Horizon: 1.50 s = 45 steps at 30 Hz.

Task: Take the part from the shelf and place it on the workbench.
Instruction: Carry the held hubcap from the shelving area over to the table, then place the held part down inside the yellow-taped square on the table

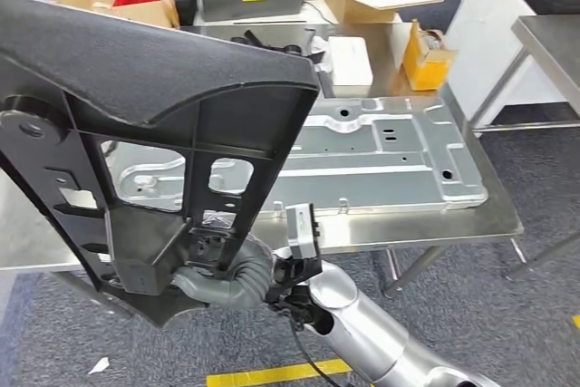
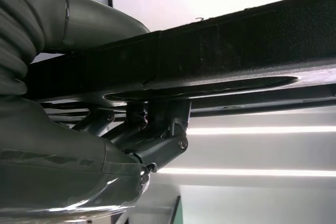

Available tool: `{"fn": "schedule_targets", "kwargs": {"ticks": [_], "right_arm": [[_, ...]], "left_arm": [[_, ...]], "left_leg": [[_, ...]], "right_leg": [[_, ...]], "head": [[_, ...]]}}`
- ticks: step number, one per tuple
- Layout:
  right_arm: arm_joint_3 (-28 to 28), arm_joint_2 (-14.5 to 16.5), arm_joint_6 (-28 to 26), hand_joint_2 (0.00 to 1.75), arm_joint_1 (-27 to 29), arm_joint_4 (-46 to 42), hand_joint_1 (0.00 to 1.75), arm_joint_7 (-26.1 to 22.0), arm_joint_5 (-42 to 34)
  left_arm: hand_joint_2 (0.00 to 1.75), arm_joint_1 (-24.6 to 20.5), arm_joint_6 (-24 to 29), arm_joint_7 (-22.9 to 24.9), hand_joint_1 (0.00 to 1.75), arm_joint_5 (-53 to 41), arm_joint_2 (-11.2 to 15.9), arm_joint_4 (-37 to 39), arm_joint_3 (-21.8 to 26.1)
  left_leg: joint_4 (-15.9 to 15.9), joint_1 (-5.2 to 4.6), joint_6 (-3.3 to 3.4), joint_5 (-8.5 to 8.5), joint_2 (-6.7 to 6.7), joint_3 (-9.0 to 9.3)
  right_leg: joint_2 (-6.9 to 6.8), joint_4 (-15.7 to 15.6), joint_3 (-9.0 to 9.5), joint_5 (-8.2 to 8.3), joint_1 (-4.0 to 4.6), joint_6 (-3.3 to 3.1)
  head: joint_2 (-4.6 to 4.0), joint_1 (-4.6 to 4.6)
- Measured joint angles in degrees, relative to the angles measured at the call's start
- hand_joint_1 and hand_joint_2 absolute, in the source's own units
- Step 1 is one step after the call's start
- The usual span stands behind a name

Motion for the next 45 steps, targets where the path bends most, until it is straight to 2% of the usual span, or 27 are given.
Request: {"fn": "schedule_targets", "kwargs": {"ticks": [1, 3, 5, 6, 8, 9, 10, 11, 13, 15, 17, 20, 21, 24, 25, 26, 27, 29, 31, 34, 36, 39, 40, 41, 42, 44, 45], "right_arm": [[0.0, 0.0, 0.0, 1.75, 0.0, 0.0, 1.75, 0.0, 0.0], [0.0, 0.2, -0.1, 1.75, -0.1, -0.1, 1.75, 0.0, 0.0], [0.0, 0.4, -0.1, 1.75, -0.3, -0.2, 1.75, 0.0, 0.0], [0.0, 0.5, -0.2, 1.75, -0.4, -0.2, 1.75, 0.0, 0.0], [0.0, 0.6, -0.3, 1.75, -0.4, -0.2, 1.75, 0.0, 0.0], [0.0, 0.6, -0.4, 1.75, -0.2, -0.2, 1.75, -0.1, 0.0], [0.0, 0.6, -0.5, 1.75, 0.0, -0.2, 1.75, -0.2, 0.0], [-0.1, 0.6, -0.6, 1.75, 0.2, -0.2, 1.75, -0.4, 0.0], [-0.4, 0.6, -0.9, 1.75, 0.3, -0.3, 1.75, -0.7, 0.0], [-1.0, 0.4, -1.2, 1.75, 0.4, -0.5, 1.75, -0.9, 0.0], [-1.7, 0.3, -1.5, 1.75, 0.7, -0.9, 1.75, -1.2, 0.0], [-3.1, 0.0, -1.9, 1.75, 0.7, -1.8, 1.75, -1.9, 0.2], [-3.8, -0.1, -2.3, 1.75, 0.7, -2.1, 1.75, -2.3, 0.3], [-6.7, -0.9, -3.2, 1.75, 0.8, -2.7, 1.75, -2.7, 0.4], [-7.9, -1.1, -3.4, 1.75, 0.7, -2.7, 1.75, -2.6, 0.4], [-9.1, -1.3, -3.6, 1.75, 0.4, -2.8, 1.75, -2.3, 0.4], [-10.4, -1.5, -3.8, 1.75, -0.1, -2.8, 1.75, -2.0, 0.5], [-13.2, -1.7, -4.4, 1.75, -1.8, -2.8, 1.75, -1.2, 0.8], [-16.0, -1.8, -5.5, 1.75, -3.7, -2.8, 1.75, -0.5, 1.7], [-19.7, -2.1, -8.5, 1.75, -5.7, -2.6, 1.75, 0.0, 5.4], [-21.4, -2.2, -11.4, 1.75, -7.0, -2.2, 1.75, 0.0, 10.3], [-23.3, -2.3, -16.2, 1.75, -8.2, -1.1, 1.75, -0.2, 17.8], [-23.8, -2.3, -17.9, 1.75, -8.3, -0.8, 1.75, -0.3, 20.4], [-24.4, -2.3, -19.8, 1.75, -8.3, -0.6, 1.75, -0.4, 23.4], [-24.9, -2.3, -22.1, 1.75, -8.3, -0.4, 1.75, -0.4, 26.9], [-26.1, -2.3, -27.3, 1.75, -8.2, -0.6, 1.75, 0.2, 36.1], [-26.8, -2.3, -30.0, 1.75, -8.1, -1.0, 1.75, 0.8, 41.1]], "left_arm": [[1.75, -0.1, 0.0, 0.0, 0.0, 0.0, -0.1, 0.0, 0.0], [1.75, -0.3, 0.0, -0.1, 0.0, 0.0, 0.0, 0.0, 0.0], [1.75, -0.5, 0.0, -0.1, 0.0, 0.0, -0.1, 0.0, 0.0], [1.75, -0.6, 0.0, -0.2, 0.0, 0.0, 0.0, 0.0, 0.0], [1.75, -0.5, 0.0, -0.2, 0.0, 0.0, 0.3, 0.0, 0.0], [1.75, -0.4, 0.0, -0.3, 0.0, 0.0, 0.4, 0.0, 0.0], [1.75, -0.3, 0.0, -0.3, 0.0, 0.0, 0.5, 0.0, 0.0], [1.75, -0.2, 0.0, -0.3, 0.0, 0.0, 0.5, 0.0, 0.0], [1.75, -0.2, 0.0, -0.3, 0.0, 0.0, 0.6, 0.0, 0.0], [1.75, -0.2, 0.0, -0.4, 0.0, 0.0, 0.7, 0.0, 0.0], [1.75, -0.2, 0.0, -0.4, 0.0, 0.0, 0.8, 0.0, -0.1], [1.75, -0.1, 0.1, -0.5, 0.0, 0.0, 0.8, 0.0, -0.2], [1.75, -0.1, 0.1, -0.5, 0.0, 0.0, 0.9, 0.0, -0.2], [1.75, 0.0, 0.5, -0.1, 0.0, 0.0, 1.0, 0.0, -0.4], [1.75, 0.1, 0.6, 0.0, 0.0, 0.0, 1.0, 0.0, -0.4], [1.75, 0.1, 0.6, 0.1, 0.0, 0.0, 1.0, 0.0, -0.5], [1.75, 0.1, 0.7, 0.1, 0.0, 0.0, 1.0, 0.0, -0.5], [1.75, -0.1, 0.6, 0.1, 0.0, 0.0, 0.9, 0.0, -0.8], [1.75, -0.3, 0.6, 0.2, 0.0, 0.0, 0.8, 0.0, -1.2], [1.75, -0.4, 0.3, 0.2, 0.0, 0.0, 0.7, 0.0, -1.6], [1.75, -0.6, 0.2, 0.2, 0.0, 0.0, 0.6, 0.0, -1.8], [1.75, -0.7, 0.2, 0.1, 0.0, 0.0, 0.7, 0.0, -2.0], [1.75, -0.6, 0.2, 0.1, 0.0, 0.0, 0.7, 0.0, -2.0], [1.75, -0.6, 0.2, 0.1, 0.0, 0.0, 0.7, 0.0, -2.0], [1.75, -0.6, 0.2, 0.1, 0.0, 0.0, 0.7, 0.0, -2.0], [1.75, -0.7, 0.4, 0.1, 0.0, 0.0, 0.7, 0.0, -2.0], [1.75, -0.8, 0.5, 0.1, 0.0, 0.0, 0.6, 0.0, -2.0]], "left_leg": [[-0.5, 0.13, -0.29, 0.15, 0.08, 0.42], [-1.5, 0.34, -0.82, 0.37, 0.25, 1.56], [0.4, 0.26, -1.06, -0.54, 0.37, 1.31], [3.2, 0.29, -1.24, -1.75, 0.4, -0.2], [10.3, 0.41, -1.81, -4.38, 0.4, -4.82], [12.7, 0.54, -2.1, -4.86, 0.41, -6.77], [13.2, 0.68, -2.36, -4.19, 0.42, -7.83], [11.5, 0.9, -2.7, -2.12, 0.44, -7.89], [5.1, 1.36, -3.54, 3.03, 0.45, -6.45], [1.0, 1.31, -3.0, 4.95, 0.46, -5.6], [0.7, 1.03, -1.55, 4.32, 0.49, -5.73], [0.9, 1.27, -0.6, 3.83, 0.39, -5.02], [0.8, 1.37, -0.42, 3.61, 0.37, -4.61], [0.7, 1.3, -0.11, 2.68, 0.35, -3.54], [0.7, 1.24, -0.09, 2.37, 0.32, -3.16], [0.7, 1.12, -0.09, 2.08, 0.26, -2.76], [0.7, 0.97, -0.09, 1.82, 0.2, -2.35], [0.3, 0.8, -0.13, 1.45, 0.08, -1.65], [-0.5, 1.08, -0.55, 1.52, 0.08, -1.32], [-1.5, 1.23, -1.43, 1.85, 0.19, -0.42], [0.9, 1.06, -1.55, 0.32, 0.27, -1.23], [11.3, 0.94, -2.07, -4.0, 0.3, -7.15], [13.4, 0.94, -2.28, -4.32, 0.3, -8.68], [13.5, 0.99, -2.42, -3.46, 0.32, -9.25], [11.2, 1.08, -2.51, -1.43, 0.34, -8.7], [4.2, 1.2, -2.59, 2.86, 0.37, -6.29], [1.8, 1.12, -2.33, 3.72, 0.39, -5.47]], "right_leg": [[0.1, -1.1, 0.59, -0.02, 0.24, -0.43], [0.18, -3.2, 2.3, 0.41, 0.29, -0.78], [0.0, -4.9, 4.25, 0.54, -0.09, -0.81], [-0.1, -5.4, 4.96, 0.39, -0.27, -0.64], [-0.09, -5.4, 5.63, -0.33, -0.41, -0.26], [-0.03, -5.4, 6.03, -0.77, -0.49, 0.01], [0.03, -5.3, 6.5, -1.26, -0.61, 0.28], [0.08, -5.2, 7.08, -1.86, -0.8, 0.6], [0.13, -4.4, 8.11, -3.29, -1.13, 1.31], [0.21, -3.2, 8.07, -4.56, -1.17, 2.13], [0.29, -2.7, 7.71, -5.43, -1.1, 2.64], [0.2, -0.8, 7.37, -6.68, -1.32, 3.48], [0.09, 2.1, 5.96, -7.69, -1.55, 3.94], [-0.19, 13.6, -1.03, -11.78, -2.24, 5.01], [-0.2, 15.0, -2.46, -11.68, -2.3, 5.0], [-0.2, 14.2, -2.87, -10.24, -2.25, 4.78], [-0.18, 11.3, -2.37, -7.74, -2.12, 4.35], [-0.14, 3.5, -0.25, -2.39, -1.53, 2.82], [0.02, -1.1, 1.26, -0.18, -0.81, 1.72], [0.01, -3.7, 2.9, 0.29, -0.55, 1.18], [-0.18, -4.9, 4.08, 0.59, -0.88, 0.96], [-0.22, -5.0, 4.41, 0.36, -0.94, 0.82], [-0.17, -4.8, 4.42, 0.19, -0.94, 0.84], [-0.11, -4.6, 4.44, -0.05, -0.97, 0.94], [-0.04, -4.2, 4.47, -0.39, -1.04, 1.11], [0.03, -3.0, 4.39, -1.26, -1.11, 1.6], [0.04, -2.4, 4.09, -1.62, -1.09, 1.83]], "head": [[0.0, -0.07], [0.0, -0.07], [0.0, -0.1], [0.0, -0.11], [0.0, -0.17], [0.0, -0.19], [0.0, -0.2], [0.0, -0.2], [0.0, -0.22], [0.0, -0.26], [0.0, -0.22], [0.0, -0.06], [0.0, -0.04], [0.0, -0.02], [0.0, -0.02], [0.0, -0.02], [0.0, -0.02], [0.0, -0.11], [0.0, -0.23], [0.0, -0.26], [0.0, -0.29], [0.0, -0.29], [0.0, -0.28], [0.0, -0.28], [0.0, -0.28], [0.0, -0.29], [0.0, -0.29]]}}
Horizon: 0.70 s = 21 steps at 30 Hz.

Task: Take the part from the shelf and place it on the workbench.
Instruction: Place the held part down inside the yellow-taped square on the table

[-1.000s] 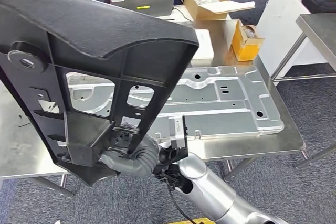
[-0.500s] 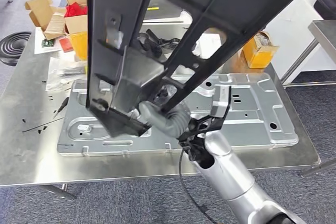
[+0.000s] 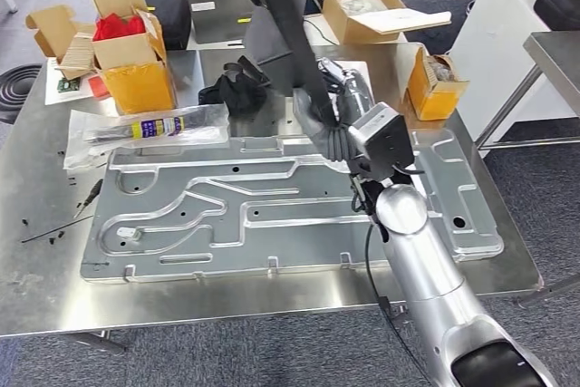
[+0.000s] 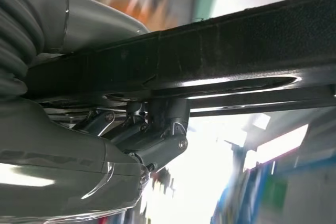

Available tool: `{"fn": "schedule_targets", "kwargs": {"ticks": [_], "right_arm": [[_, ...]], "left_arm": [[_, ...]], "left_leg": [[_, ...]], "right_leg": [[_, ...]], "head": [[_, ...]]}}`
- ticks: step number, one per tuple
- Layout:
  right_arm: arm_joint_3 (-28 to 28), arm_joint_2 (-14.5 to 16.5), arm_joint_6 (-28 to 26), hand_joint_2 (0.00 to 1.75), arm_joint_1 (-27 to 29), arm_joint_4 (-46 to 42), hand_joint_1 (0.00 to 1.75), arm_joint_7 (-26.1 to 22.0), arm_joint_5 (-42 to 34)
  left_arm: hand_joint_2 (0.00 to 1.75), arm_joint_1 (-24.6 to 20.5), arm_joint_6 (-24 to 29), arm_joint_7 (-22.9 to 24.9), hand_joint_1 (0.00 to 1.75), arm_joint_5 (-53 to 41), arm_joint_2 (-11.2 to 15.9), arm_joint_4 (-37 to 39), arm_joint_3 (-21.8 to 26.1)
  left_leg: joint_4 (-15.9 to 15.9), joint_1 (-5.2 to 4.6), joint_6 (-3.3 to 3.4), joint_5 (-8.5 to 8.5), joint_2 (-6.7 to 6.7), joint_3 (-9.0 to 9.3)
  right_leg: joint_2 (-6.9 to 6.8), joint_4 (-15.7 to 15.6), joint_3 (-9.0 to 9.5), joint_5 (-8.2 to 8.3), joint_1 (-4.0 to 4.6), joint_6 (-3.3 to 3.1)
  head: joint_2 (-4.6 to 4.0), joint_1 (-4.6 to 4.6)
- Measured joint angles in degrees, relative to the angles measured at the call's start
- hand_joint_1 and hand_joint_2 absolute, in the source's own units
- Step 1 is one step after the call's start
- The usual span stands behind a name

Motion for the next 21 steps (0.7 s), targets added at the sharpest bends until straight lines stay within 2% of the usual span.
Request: {"fn": "schedule_targets", "kwargs": {"ticks": [1, 3, 5, 6, 7, 9, 10, 11, 12, 14, 15, 16, 19, 21], "right_arm": [[-0.6, 0.0, -2.6, 1.75, 0.2, -0.5, 1.75, 0.9, 5.7], [-1.6, 0.1, -7.3, 1.75, 1.2, -2.0, 1.75, 2.8, 17.3], [-2.3, 0.2, -10.9, 1.75, 2.4, -4.0, 1.75, 4.8, 28.8], [-2.6, 0.2, -12.2, 1.75, 3.0, -4.9, 1.75, 5.8, 33.8], [-2.7, 0.3, -13.3, 1.75, 3.5, -5.8, 1.75, 6.8, 38.7], [-2.8, 0.2, -15.3, 1.75, 4.5, -6.8, 1.75, 8.8, 47.5], [-2.8, 0.2, -16.1, 1.75, 5.1, -6.9, 1.75, 9.8, 51.6], [-2.7, 0.1, -16.8, 1.75, 5.7, -7.0, 1.75, 10.8, 55.1], [-2.7, 0.0, -17.4, 1.75, 6.2, -7.0, 1.75, 11.7, 58.2], [-2.5, -0.2, -18.3, 1.75, 6.7, -7.0, 1.75, 13.1, 63.4], [-2.4, -0.3, -18.5, 1.75, 6.8, -6.9, 1.75, 13.6, 65.3], [-2.3, -0.4, -18.6, 1.75, 6.9, -6.7, 1.75, 14.0, 66.8], [-1.4, -0.9, -18.5, 1.75, 7.5, -4.7, 1.75, 14.7, 69.2], [-0.5, -1.1, -18.6, 1.75, 7.8, -2.5, 1.75, 15.1, 70.1]], "left_arm": [[1.75, 0.0, 0.1, 0.0, 0.0, 0.0, -0.1, 0.0, 0.0], [1.75, 0.0, 0.2, 0.0, 0.0, 0.0, -0.2, 0.0, -0.1], [1.75, 0.1, 0.2, 0.0, 0.0, 0.0, -0.3, 0.0, -0.2], [1.75, 0.0, 0.2, 0.0, 0.0, 0.0, -0.4, 0.0, -0.3], [1.75, -0.1, 0.2, -0.1, 0.0, 0.0, -0.4, 0.0, -0.3], [1.75, -0.2, 0.2, -0.1, 0.0, 0.0, -0.4, 0.0, -0.3], [1.75, -0.2, 0.2, -0.1, 0.0, 0.0, -0.4, 0.0, -0.3], [1.75, -0.2, 0.2, -0.1, 0.0, 0.0, -0.5, 0.0, -0.3], [1.75, -0.2, 0.2, -0.1, 0.0, 0.0, -0.5, 0.0, -0.3], [1.75, -0.2, 0.2, -0.2, 0.0, 0.0, -0.5, 0.0, -0.3], [1.75, -0.2, 0.2, -0.3, 0.0, 0.0, -0.5, 0.0, -0.3], [1.75, -0.2, 0.2, -0.3, 0.0, 0.0, -0.5, 0.0, -0.3], [1.75, -0.2, 0.2, -0.5, 0.0, 0.0, -0.6, 0.0, -0.3], [1.75, -0.3, 0.1, -0.6, 0.0, 0.0, -0.7, 0.0, -0.4]], "left_leg": [[-1.0, -0.11, 0.37, 0.25, 0.0, 0.26], [-0.9, -0.34, 1.25, -0.04, -0.03, 0.12], [-0.8, -0.13, 1.65, 0.23, -0.06, 0.22], [-0.9, 0.03, 1.81, 0.24, -0.06, 0.28], [-0.9, 0.17, 1.94, 0.22, -0.04, 0.33], [-0.9, 0.24, 2.07, 0.14, 0.02, 0.34], [-0.9, 0.26, 2.08, 0.1, 0.04, 0.36], [-0.9, 0.3, 2.08, 0.07, 0.05, 0.38], [-0.9, 0.36, 2.05, 0.03, 0.03, 0.44], [-1.0, 0.48, 1.88, -0.09, 0.0, 0.68], [-1.0, 0.46, 1.68, -0.12, -0.03, 0.79], [-1.1, 0.44, 1.41, -0.11, -0.05, 0.88], [-1.9, 0.44, 0.28, 0.19, -0.08, 1.33], [-1.1, 0.42, -0.12, -0.81, -0.02, 1.12]], "right_leg": [[0.0, 0.6, -0.36, -0.32, 0.06, 0.25], [0.0, 1.2, -0.89, -0.65, 0.1, 0.61], [-0.02, 1.9, -1.0, -1.48, -0.02, 1.1], [-0.04, 3.3, -1.56, -2.52, -0.17, 1.49], [-0.06, 6.0, -2.71, -4.09, -0.42, 1.95], [-0.12, 13.7, -6.4, -7.52, -1.07, 2.73], [-0.13, 16.8, -7.99, -8.41, -1.35, 2.98], [-0.14, 17.8, -8.65, -8.18, -1.54, 3.16], [-0.14, 16.4, -8.18, -6.86, -1.67, 3.27], [-0.14, 8.4, -4.55, -2.81, -1.74, 3.25], [-0.13, 4.7, -2.81, -1.41, -1.62, 3.14], [-0.1, 2.3, -1.64, -0.7, -1.49, 2.97], [0.01, 1.1, -1.05, -0.52, -1.17, 2.16], [-0.09, 0.3, -0.72, 0.02, -1.28, 1.2]], "head": [[0.0, 0.03], [0.0, 0.08], [0.0, 0.13], [0.0, 0.19], [0.0, 0.25], [0.0, 0.31], [0.0, 0.3], [0.0, 0.3], [0.0, 0.3], [0.0, 0.3], [0.0, 0.31], [0.0, 0.31], [0.0, 0.3], [0.0, 0.27]]}}
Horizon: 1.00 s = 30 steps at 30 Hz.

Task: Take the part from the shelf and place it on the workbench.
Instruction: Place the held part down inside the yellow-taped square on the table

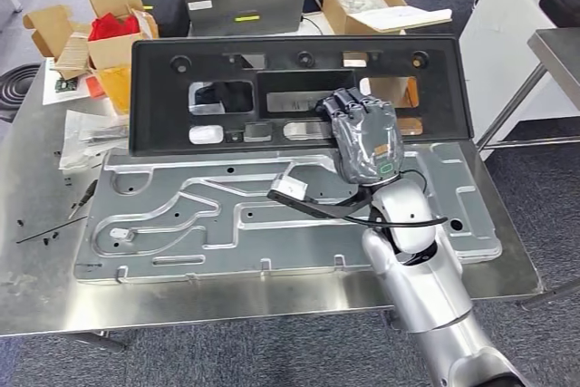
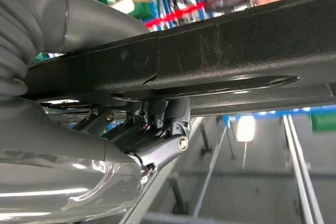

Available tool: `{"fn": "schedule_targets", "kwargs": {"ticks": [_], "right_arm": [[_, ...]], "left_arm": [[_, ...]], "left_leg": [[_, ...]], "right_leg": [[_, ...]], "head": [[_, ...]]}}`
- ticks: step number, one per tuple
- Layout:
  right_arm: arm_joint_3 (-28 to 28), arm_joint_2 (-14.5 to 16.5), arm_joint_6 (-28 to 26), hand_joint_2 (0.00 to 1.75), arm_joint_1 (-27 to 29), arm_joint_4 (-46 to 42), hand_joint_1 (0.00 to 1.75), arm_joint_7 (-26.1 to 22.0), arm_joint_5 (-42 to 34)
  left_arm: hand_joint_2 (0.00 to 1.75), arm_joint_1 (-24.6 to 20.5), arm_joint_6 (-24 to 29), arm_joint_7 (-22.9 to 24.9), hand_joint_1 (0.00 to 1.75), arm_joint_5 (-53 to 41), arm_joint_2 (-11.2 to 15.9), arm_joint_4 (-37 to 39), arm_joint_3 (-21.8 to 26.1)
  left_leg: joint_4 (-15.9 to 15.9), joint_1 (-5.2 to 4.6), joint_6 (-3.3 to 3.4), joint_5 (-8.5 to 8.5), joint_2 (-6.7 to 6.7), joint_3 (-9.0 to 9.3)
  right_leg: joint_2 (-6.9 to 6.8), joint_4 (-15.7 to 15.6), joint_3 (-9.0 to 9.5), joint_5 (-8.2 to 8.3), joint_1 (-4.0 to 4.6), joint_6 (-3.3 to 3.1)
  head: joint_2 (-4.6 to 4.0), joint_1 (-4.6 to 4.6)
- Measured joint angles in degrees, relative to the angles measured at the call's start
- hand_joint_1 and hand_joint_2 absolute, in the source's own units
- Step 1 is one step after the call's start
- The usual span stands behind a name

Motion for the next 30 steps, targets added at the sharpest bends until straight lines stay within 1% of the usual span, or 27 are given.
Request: {"fn": "schedule_targets", "kwargs": {"ticks": [1, 2, 3, 4, 5, 6, 7, 8, 9, 10, 11, 12, 14, 15, 16, 17, 18, 19, 20, 21, 22, 23, 24, 25, 26, 28, 30], "right_arm": [[0.5, -0.1, -0.1, 1.75, 0.1, 1.2, 1.75, 0.2, 0.4], [0.9, -0.1, -0.2, 1.75, 0.2, 2.3, 1.75, 0.3, 0.7], [1.3, -0.2, -0.2, 1.75, 0.4, 3.3, 1.75, 0.4, 0.8], [1.6, -0.3, -0.1, 1.75, 0.7, 4.3, 1.75, 0.4, 0.9], [1.9, -0.3, 0.0, 1.75, 0.8, 5.4, 1.75, 0.4, 0.9], [2.3, -0.4, 0.1, 1.75, 0.9, 6.8, 1.75, 0.2, 0.8], [2.7, -0.4, 0.1, 1.75, 0.8, 8.5, 1.75, 0.0, 0.5], [3.2, -0.4, -0.2, 1.75, 0.7, 10.5, 1.75, -0.3, 0.1], [3.7, -0.4, -0.7, 1.75, 0.6, 12.6, 1.75, -0.5, -0.4], [4.2, -0.4, -1.1, 1.75, 0.5, 14.6, 1.75, -0.7, -0.8], [4.7, -0.4, -1.5, 1.75, 0.4, 16.6, 1.75, -0.9, -1.3], [5.1, -0.4, -1.6, 1.75, 0.2, 18.6, 1.75, -1.1, -1.7], [6.0, -0.3, -1.3, 1.75, -0.5, 22.6, 1.75, -1.6, -2.7], [6.4, -0.2, -1.2, 1.75, -0.9, 24.7, 1.75, -1.7, -3.0], [6.8, -0.1, -1.1, 1.75, -1.3, 26.6, 1.75, -1.8, -3.2], [7.2, 0.0, -1.1, 1.75, -1.7, 28.5, 1.75, -1.9, -3.3], [7.5, 0.2, -1.1, 1.75, -2.1, 30.3, 1.75, -1.8, -3.4], [7.9, 0.5, -1.1, 1.75, -2.4, 32.1, 1.75, -1.5, -3.5], [8.1, 0.8, -1.1, 1.75, -2.7, 33.8, 1.75, -1.2, -3.6], [8.3, 1.1, -1.1, 1.75, -2.9, 35.3, 1.75, -0.8, -3.8], [8.5, 1.4, -1.1, 1.75, -3.3, 36.7, 1.75, -0.4, -3.9], [8.6, 1.7, -1.1, 1.75, -3.8, 37.8, 1.75, 0.0, -4.0], [8.7, 2.1, -1.1, 1.75, -4.4, 38.9, 1.75, 0.4, -3.9], [8.9, 2.4, -1.1, 1.75, -5.0, 39.9, 1.75, 0.9, -3.8], [9.1, 2.7, -1.1, 1.75, -5.5, 40.8, 1.75, 1.4, -3.7], [9.3, 3.3, -1.2, 1.75, -6.3, 42.5, 1.75, 2.3, -3.4], [9.3, 3.9, -1.4, 1.75, -6.9, 43.7, 1.75, 2.9, -3.1]], "left_arm": [[1.75, 0.0, 0.0, 0.0, 0.0, 0.0, 0.0, 0.0, 0.0], [1.75, -0.1, 0.0, -0.1, 0.0, 0.0, 0.0, 0.0, -0.1], [1.75, 0.0, -0.1, -0.1, 0.0, 0.0, 0.0, 0.0, -0.2], [1.75, 0.0, -0.1, -0.1, 0.0, 0.0, 0.0, 0.0, -0.3], [1.75, 0.1, -0.2, -0.2, 0.0, 0.0, 0.0, 0.0, -0.5], [1.75, 0.1, -0.3, -0.3, 0.0, 0.0, 0.0, 0.0, -0.6], [1.75, 0.1, -0.4, -0.5, 0.0, 0.0, 0.0, 0.0, -0.8], [1.75, 0.0, -0.6, -0.7, 0.0, 0.0, 0.0, 0.0, -1.0], [1.75, -0.1, -0.6, -0.9, 0.0, 0.0, 0.0, 0.0, -1.2], [1.75, -0.2, -0.7, -1.0, 0.0, 0.0, 0.0, 0.0, -1.3], [1.75, -0.3, -0.7, -1.1, 0.0, 0.0, 0.0, 0.0, -1.5], [1.75, -0.3, -0.7, -1.2, 0.0, 0.0, 0.0, 0.0, -1.7], [1.75, -0.3, -0.8, -1.3, 0.0, 0.0, 0.0, 0.0, -2.1], [1.75, -0.4, -0.8, -1.4, 0.0, 0.0, 0.0, 0.0, -2.3], [1.75, -0.4, -0.8, -1.4, 0.0, 0.0, 0.0, 0.0, -2.4], [1.75, -0.5, -0.8, -1.5, 0.0, 0.0, 0.0, 0.0, -2.5], [1.75, -0.5, -0.9, -1.5, 0.0, 0.0, 0.0, 0.0, -2.7], [1.75, -0.5, -0.9, -1.6, 0.0, 0.0, 0.1, 0.0, -2.8], [1.75, -0.5, -0.9, -1.8, 0.0, 0.0, 0.1, 0.0, -3.0], [1.75, -0.5, -1.0, -1.9, 0.0, 0.0, 0.1, 0.0, -3.3], [1.75, -0.5, -1.0, -2.1, 0.0, 0.0, 0.1, 0.0, -3.5], [1.75, -0.5, -1.1, -2.3, 0.0, 0.0, 0.1, 0.0, -3.7], [1.75, -0.6, -1.1, -2.4, 0.0, 0.0, 0.1, 0.0, -3.9], [1.75, -0.6, -1.2, -2.6, 0.0, 0.0, 0.1, 0.0, -4.1], [1.75, -0.6, -1.3, -2.8, 0.0, 0.0, 0.1, 0.0, -4.3], [1.75, -0.6, -1.5, -3.0, 0.0, 0.0, 0.0, 0.0, -4.7], [1.75, -0.6, -1.6, -3.1, 0.0, 0.0, 0.1, 0.0, -5.1]], "left_leg": [[2.0, -0.09, 0.01, -1.39, 0.03, -0.84], [5.4, -0.2, 0.11, -3.33, 0.06, -2.31], [9.4, -0.36, 0.19, -5.21, 0.06, -4.12], [13.0, -0.52, 0.25, -6.54, 0.06, -5.71], [15.1, -0.67, 0.34, -6.97, 0.06, -6.61], [14.7, -0.83, 0.52, -6.21, 0.06, -6.4], [12.2, -0.99, 0.75, -4.53, 0.06, -5.09], [8.1, -1.16, 1.02, -2.45, 0.07, -3.09], [4.1, -1.34, 1.28, -0.9, 0.07, -1.14], [1.2, -1.46, 1.53, 0.07, 0.07, 0.21], [-0.4, -1.57, 1.71, 0.39, 0.06, 0.91], [-0.7, -1.67, 1.85, 0.27, 0.04, 1.0], [-0.9, -1.49, 2.22, 0.49, 0.03, 0.99], [-1.0, -1.29, 2.43, 0.61, 0.04, 1.03], [-1.1, -1.05, 2.62, 0.71, 0.06, 1.07], [-1.1, -0.91, 2.73, 0.75, 0.07, 1.09], [-1.1, -0.82, 2.77, 0.76, 0.1, 1.09], [-1.1, -0.77, 2.78, 0.76, 0.11, 1.09], [-1.1, -0.73, 2.76, 0.75, 0.13, 1.1], [-1.1, -0.68, 2.72, 0.72, 0.13, 1.14], [-1.1, -0.63, 2.66, 0.69, 0.12, 1.22], [-1.1, -0.59, 2.56, 0.62, 0.11, 1.34], [-1.1, -0.58, 2.42, 0.56, 0.1, 1.44], [-1.2, -0.6, 2.19, 0.54, 0.09, 1.49], [-1.2, -0.63, 1.91, 0.55, 0.08, 1.49], [-1.5, -0.61, 1.16, 0.73, 0.08, 1.53], [-1.6, -0.6, 0.51, 0.4, 0.14, 1.65]], "right_leg": [[-0.06, -0.4, 0.14, 0.25, -0.05, -0.4], [-0.12, -0.5, 0.21, 0.36, 0.01, -0.71], [-0.14, -0.5, 0.19, 0.38, 0.18, -0.89], [-0.14, -0.5, 0.18, 0.37, 0.39, -1.0], [-0.13, -0.4, 0.18, 0.35, 0.6, -1.13], [-0.08, -0.4, 0.19, 0.33, 0.76, -1.19], [-0.02, -0.3, 0.21, 0.27, 0.86, -1.23], [0.04, -0.1, 0.21, 0.16, 0.92, -1.23], [0.09, 0.1, 0.11, 0.04, 1.07, -1.16], [0.14, 0.3, -0.05, -0.06, 1.19, -1.06], [0.16, 0.5, -0.21, -0.1, 1.29, -0.92], [0.17, 0.6, -0.35, -0.09, 1.36, -0.79], [0.22, 0.7, -0.4, -0.23, 1.35, -0.45], [0.23, 1.4, -0.64, -0.83, 1.32, -0.12], [0.22, 3.1, -1.34, -2.01, 1.19, 0.3], [0.16, 6.0, -2.58, -3.69, 0.91, 0.77], [0.06, 9.8, -4.28, -5.56, 0.56, 1.22], [0.0, 13.7, -6.06, -7.08, 0.18, 1.59], [-0.04, 16.3, -7.31, -7.75, -0.14, 1.89], [-0.06, 16.8, -7.61, -7.32, -0.39, 2.14], [-0.08, 14.9, -6.76, -5.82, -0.57, 2.3], [-0.1, 11.0, -4.94, -3.61, -0.69, 2.37], [-0.11, 6.8, -2.88, -1.82, -0.72, 2.31], [-0.1, 3.3, -1.25, -0.55, -0.62, 2.13], [-0.08, 1.2, -0.3, -0.03, -0.48, 1.9], [-0.02, 0.4, -0.09, -0.15, -0.15, 1.29], [-0.07, -0.3, 0.19, 0.22, -0.22, 0.42]], "head": [[0.0, -0.02], [0.0, -0.03], [0.0, -0.04], [0.0, -0.03], [0.0, -0.03], [0.0, -0.03], [0.0, -0.03], [0.0, -0.03], [0.0, -0.03], [0.0, -0.01], [0.0, 0.01], [0.0, 0.02], [0.0, 0.03], [0.0, 0.09], [0.0, 0.15], [0.0, 0.21], [0.0, 0.28], [0.0, 0.28], [0.0, 0.28], [0.0, 0.28], [0.0, 0.28], [0.0, 0.28], [0.0, 0.28], [0.0, 0.28], [0.0, 0.27], [0.0, 0.26], [0.0, 0.23]]}}
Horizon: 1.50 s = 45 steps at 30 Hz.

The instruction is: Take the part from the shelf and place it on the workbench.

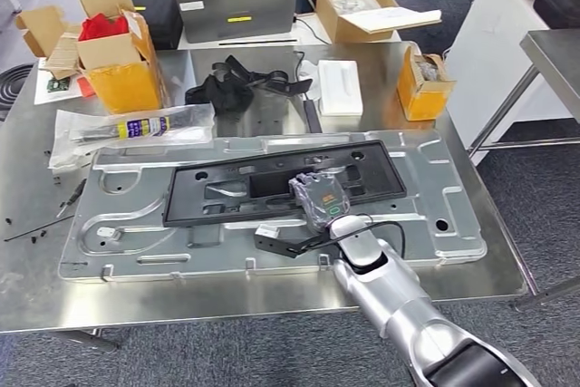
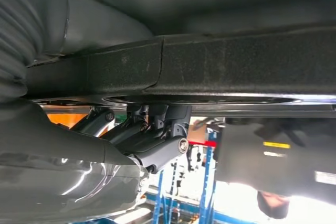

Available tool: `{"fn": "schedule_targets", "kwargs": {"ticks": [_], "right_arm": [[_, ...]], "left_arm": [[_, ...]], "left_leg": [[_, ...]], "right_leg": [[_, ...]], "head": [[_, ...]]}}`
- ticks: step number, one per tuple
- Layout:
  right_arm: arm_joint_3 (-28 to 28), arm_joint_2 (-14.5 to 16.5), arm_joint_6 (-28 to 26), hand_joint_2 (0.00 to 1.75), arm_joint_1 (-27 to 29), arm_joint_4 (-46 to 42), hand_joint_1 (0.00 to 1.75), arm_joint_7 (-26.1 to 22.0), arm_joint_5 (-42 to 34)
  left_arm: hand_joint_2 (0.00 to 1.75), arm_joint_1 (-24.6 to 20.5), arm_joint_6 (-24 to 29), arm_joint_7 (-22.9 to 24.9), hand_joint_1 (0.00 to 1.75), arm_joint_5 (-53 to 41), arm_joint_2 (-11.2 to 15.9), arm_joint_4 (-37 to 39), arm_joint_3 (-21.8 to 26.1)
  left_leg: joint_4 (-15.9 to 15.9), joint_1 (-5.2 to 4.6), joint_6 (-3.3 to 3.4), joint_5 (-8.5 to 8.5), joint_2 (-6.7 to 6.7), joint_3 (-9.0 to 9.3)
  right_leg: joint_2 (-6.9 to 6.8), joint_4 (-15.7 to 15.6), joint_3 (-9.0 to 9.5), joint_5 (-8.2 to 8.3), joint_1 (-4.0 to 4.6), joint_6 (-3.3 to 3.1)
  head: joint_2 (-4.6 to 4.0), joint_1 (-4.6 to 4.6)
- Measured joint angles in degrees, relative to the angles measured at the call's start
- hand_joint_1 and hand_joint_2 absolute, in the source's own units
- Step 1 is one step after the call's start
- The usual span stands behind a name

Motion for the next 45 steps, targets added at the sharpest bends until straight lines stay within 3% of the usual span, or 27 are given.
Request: {"fn": "schedule_targets", "kwargs": {"ticks": [2, 4, 6, 7, 10, 12, 14, 16, 17, 19, 20, 21, 22, 23, 25, 27, 30, 32, 35, 36, 37, 38, 40, 41, 42, 45], "right_arm": [[0.1, 0.5, 0.0, 1.75, -0.6, 1.0, 1.75, 0.4, 0.1], [0.1, 0.9, 0.1, 0.87, -1.0, 2.2, 0.87, 0.8, 0.1], [0.1, 1.2, 0.1, 0.0, -1.2, 3.2, 0.0, 1.1, 0.0], [0.1, 1.3, 0.0, 0.0, -1.5, 3.6, 0.0, 1.1, 0.0], [0.1, 1.6, -0.3, 0.0, -2.3, 4.3, 0.0, -0.5, -0.8], [0.0, 1.7, -0.3, 0.0, -2.7, 4.5, 0.0, -2.7, -2.2], [-0.1, 1.5, 0.3, 0.0, -2.9, 4.4, 0.0, -5.6, -4.4], [-0.2, 1.3, 1.3, 0.0, -2.8, 3.9, 0.0, -8.5, -6.8], [-0.2, 1.1, 2.0, 0.0, -2.8, 3.5, 0.0, -9.9, -8.1], [-0.1, 0.7, 3.5, 0.0, -2.5, 2.3, 0.0, -12.7, -11.4], [-0.1, 0.4, 4.2, 0.0, -2.2, 1.6, 0.0, -14.0, -13.1], [0.0, 0.1, 4.8, 0.0, -2.0, 0.8, 0.0, -14.9, -14.5], [0.0, -0.1, 5.3, 0.0, -1.8, 0.0, 0.0, -15.6, -15.5], [0.1, -0.4, 5.8, 0.0, -1.7, -0.8, 0.0, -16.3, -16.6], [0.1, -0.9, 7.3, 0.0, -1.7, -2.6, 0.0, -18.6, -20.1], [0.2, -1.7, 10.0, 0.0, -1.5, -5.0, 0.0, -21.7, -25.8], [0.3, -3.9, 13.7, 0.0, -1.2, -9.5, 0.0, -24.3, -34.5], [0.3, -5.2, 15.1, 0.0, -1.3, -12.3, 0.0, -25.1, -38.0], [-0.6, -6.2, 19.4, 0.0, 0.5, -16.5, 0.0, -29.6, -48.8], [-1.8, -6.3, 22.5, 0.0, 2.3, -19.0, 0.0, -31.9, -56.2], [-3.6, -6.2, 26.4, 0.0, 4.3, -22.3, 0.0, -33.9, -65.1], [-5.7, -5.7, 30.4, 0.0, 6.5, -26.1, 0.0, -34.8, -73.5], [-10.1, -4.5, 38.0, 0.0, 10.4, -33.7, 0.0, -34.8, -86.8], [-12.1, -3.7, 41.1, 0.0, 12.1, -37.3, 0.0, -34.4, -91.5], [-13.8, -2.9, 43.7, 0.0, 13.6, -40.5, 0.0, -34.2, -94.8], [-17.4, -0.6, 48.4, 0.0, 17.8, -49.0, 0.0, -33.3, -99.8]], "left_arm": [[1.75, 0.0, 0.0, -0.1, 0.0, 0.0, 0.1, 0.0, -0.3], [1.75, 0.0, 0.0, -0.3, 0.0, 0.0, 0.1, 0.0, -0.5], [1.75, 0.1, -0.1, -0.6, 0.0, 0.0, 0.1, 0.0, -0.6], [1.31, 0.2, -0.1, -0.7, 0.0, 0.0, 0.1, 0.0, -0.6], [0.0, 0.1, -0.1, -1.0, 0.0, 0.0, 0.3, 0.0, -0.6], [0.0, 0.1, -0.2, -1.4, 0.0, 0.0, 0.3, 0.0, -0.6], [0.0, 0.1, -0.3, -1.7, 0.0, 0.0, 0.3, 0.0, -0.7], [0.0, 0.1, -0.3, -1.9, 0.0, 0.0, 0.4, 0.0, -0.8], [0.0, 0.1, -0.3, -1.9, 0.0, 0.0, 0.4, 0.0, -0.9], [0.0, 0.1, -0.4, -1.9, 0.0, 0.0, 0.4, 0.0, -1.0], [0.0, 0.1, -0.5, -2.0, 0.0, 0.0, 0.4, 0.0, -1.0], [0.0, 0.2, -0.6, -2.0, 0.0, 0.0, 0.4, 0.0, -1.0], [0.0, 0.2, -0.7, -2.0, 0.0, 0.0, 0.4, 0.0, -1.1], [0.0, 0.2, -0.8, -2.0, 0.0, 0.0, 0.4, 0.0, -1.1], [0.0, 0.2, -0.9, -2.1, 0.0, 0.0, 0.4, 0.0, -1.1], [0.0, 0.1, -1.2, -2.1, 0.0, 0.0, 0.4, 0.0, -1.1], [0.0, 0.3, -1.3, -2.2, 0.0, 0.0, 0.5, 0.0, -1.1], [0.0, 0.5, -1.3, -2.2, 0.0, 0.0, 0.6, 0.0, -1.1], [0.0, 0.5, -1.4, -2.3, 0.0, 0.0, 0.7, 0.0, -1.1], [0.0, 0.5, -1.5, -2.4, 0.0, 0.0, 0.7, 0.0, -1.1], [0.0, 0.6, -1.6, -2.4, 0.0, 0.0, 0.7, 0.0, -1.2], [0.0, 0.7, -1.7, -2.4, 0.0, 0.0, 0.7, 0.0, -1.2], [0.0, 0.7, -2.1, -2.4, 0.0, 0.0, 0.8, 0.0, -1.2], [0.0, 0.6, -2.2, -2.5, 0.0, 0.0, 0.8, 0.0, -1.1], [0.0, 0.5, -2.3, -2.6, 0.0, 0.0, 0.8, 0.0, -1.1], [0.0, 0.5, -2.2, -2.7, 0.0, 0.0, 0.7, 0.0, -0.9]], "left_leg": [[3.2, -0.18, -0.13, -2.39, 0.08, -1.33], [11.0, -0.36, 0.02, -6.21, 0.09, -4.78], [16.2, -0.43, 0.11, -7.64, 0.08, -7.12], [15.5, -0.43, 0.19, -6.65, 0.09, -6.73], [4.4, -0.42, 0.51, -1.21, 0.09, -1.42], [0.5, -0.49, 0.72, -0.16, 0.08, 0.38], [0.3, -0.53, 1.12, -0.21, 0.11, 0.39], [0.2, -0.32, 1.67, 0.01, 0.2, 0.38], [0.1, -0.17, 1.89, 0.11, 0.25, 0.37], [0.1, -0.12, 2.07, 0.14, 0.27, 0.31], [0.2, -0.12, 2.08, 0.15, 0.26, 0.29], [0.2, -0.12, 2.09, 0.13, 0.25, 0.29], [0.2, -0.11, 2.1, 0.12, 0.22, 0.32], [0.2, -0.11, 2.09, 0.1, 0.19, 0.36], [0.1, -0.18, 1.96, 0.02, 0.14, 0.41], [0.1, -0.27, 1.59, 0.03, 0.12, 0.27], [-0.1, -0.18, 0.66, 0.03, 0.12, 0.23], [1.9, -0.19, 0.28, -1.68, 0.13, -0.6], [12.6, -0.27, 0.08, -6.92, 0.13, -5.47], [15.4, -0.28, 0.01, -7.65, 0.14, -6.79], [16.0, -0.27, -0.04, -7.25, 0.14, -7.13], [14.3, -0.25, -0.06, -5.78, 0.14, -6.4], [7.3, -0.21, -0.04, -1.93, 0.13, -3.07], [4.1, -0.19, 0.09, -0.86, 0.13, -1.6], [2.2, -0.2, 0.28, -0.47, 0.12, -0.76], [1.3, -0.29, 1.07, -0.75, 0.1, -0.44]], "right_leg": [[-0.09, -0.8, 0.32, 0.5, -0.13, -0.81], [-0.1, -0.9, 0.33, 0.6, 0.09, -1.15], [-0.06, -0.8, 0.36, 0.58, 0.37, -1.26], [0.01, -0.8, 0.4, 0.56, 0.44, -1.27], [0.4, -0.2, 0.32, 0.28, 0.63, -0.93], [0.68, 0.3, -0.05, 0.11, 0.86, -0.52], [0.83, 0.5, -0.25, 0.13, 0.9, -0.17], [0.76, 1.6, -0.65, -0.92, 0.81, 0.39], [0.66, 3.7, -1.49, -2.34, 0.69, 0.75], [0.38, 11.3, -4.7, -6.3, 0.31, 1.41], [0.26, 15.1, -6.39, -7.76, 0.12, 1.63], [0.17, 17.4, -7.39, -8.23, 0.0, 1.78], [0.11, 17.2, -7.32, -7.51, -0.07, 1.86], [0.08, 14.5, -6.15, -5.77, -0.11, 1.82], [0.09, 5.9, -2.22, -1.73, 0.01, 1.45], [0.12, 0.8, -0.03, -0.12, 0.29, 0.93], [0.03, 0.0, 0.1, -0.06, 0.42, 0.07], [-0.09, -0.6, 0.31, 0.34, 0.21, -0.7], [-0.12, -0.8, 0.39, 0.42, 0.35, -1.14], [-0.15, -0.8, 0.42, 0.36, 0.45, -1.18], [-0.18, -0.7, 0.45, 0.27, 0.5, -1.18], [-0.19, -0.6, 0.49, 0.13, 0.51, -1.14], [-0.16, 0.0, 0.47, -0.4, 0.57, -0.78], [-0.09, 0.5, 0.33, -0.68, 0.69, -0.53], [-0.05, 0.8, 0.15, -0.88, 0.8, -0.27], [0.0, 1.2, -0.14, -1.12, 0.82, 0.24]], "head": [[0.0, -0.03], [0.0, -0.03], [0.0, -0.02], [0.0, -0.02], [0.0, -0.02], [0.0, 0.0], [0.0, 0.03], [0.0, 0.08], [0.0, 0.12], [0.0, 0.19], [0.0, 0.19], [0.0, 0.19], [0.0, 0.19], [0.0, 0.18], [0.0, 0.17], [0.0, 0.15], [0.0, 0.15], [0.0, 0.13], [0.0, 0.07], [0.0, 0.08], [0.0, 0.08], [0.0, 0.08], [0.0, 0.07], [0.0, 0.1], [0.0, 0.14], [0.0, 0.15]]}}
